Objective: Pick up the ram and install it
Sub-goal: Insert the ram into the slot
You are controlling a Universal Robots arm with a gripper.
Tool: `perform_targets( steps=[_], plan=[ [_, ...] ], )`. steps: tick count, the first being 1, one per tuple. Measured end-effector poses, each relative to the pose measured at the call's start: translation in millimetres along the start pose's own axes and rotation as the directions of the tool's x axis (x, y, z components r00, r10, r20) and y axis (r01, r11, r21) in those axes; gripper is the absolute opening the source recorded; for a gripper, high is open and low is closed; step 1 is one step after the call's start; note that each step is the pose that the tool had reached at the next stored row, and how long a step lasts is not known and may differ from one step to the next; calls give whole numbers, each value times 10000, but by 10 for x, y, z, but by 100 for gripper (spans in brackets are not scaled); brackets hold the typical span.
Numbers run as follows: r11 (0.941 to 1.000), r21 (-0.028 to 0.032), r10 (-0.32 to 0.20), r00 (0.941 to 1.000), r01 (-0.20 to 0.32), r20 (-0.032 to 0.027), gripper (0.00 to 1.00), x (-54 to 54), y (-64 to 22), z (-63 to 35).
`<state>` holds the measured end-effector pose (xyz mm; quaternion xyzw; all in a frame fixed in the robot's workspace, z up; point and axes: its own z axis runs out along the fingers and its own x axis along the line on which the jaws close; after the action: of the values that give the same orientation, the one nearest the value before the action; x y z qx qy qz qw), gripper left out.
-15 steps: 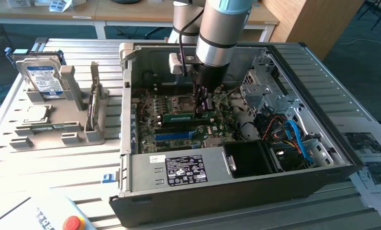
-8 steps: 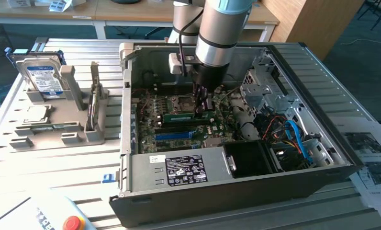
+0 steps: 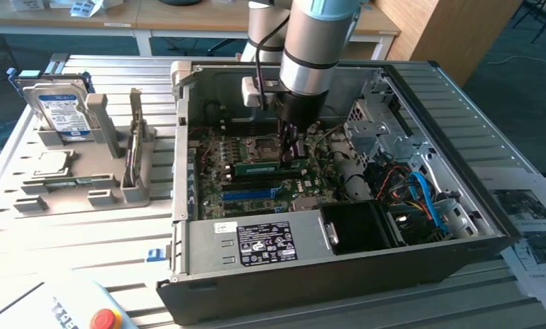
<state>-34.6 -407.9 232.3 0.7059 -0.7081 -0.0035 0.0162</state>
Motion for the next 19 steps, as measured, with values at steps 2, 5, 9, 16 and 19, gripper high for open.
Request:
perform_targets(
  steps=[2,5,9,16,19],
  plan=[
    [10000,3,-1,10000,1,0,12,0,0,0],
    [10000,7,-2,10000,2,0,12,0,0,0],
    [10000,77,1,10000,-1,1,12,0,15,0],
    [9999,169,3,10000,-3,1,12,0,38,1],
    [9998,169,51,10000,-51,1,12,0,39,1]
  ],
)
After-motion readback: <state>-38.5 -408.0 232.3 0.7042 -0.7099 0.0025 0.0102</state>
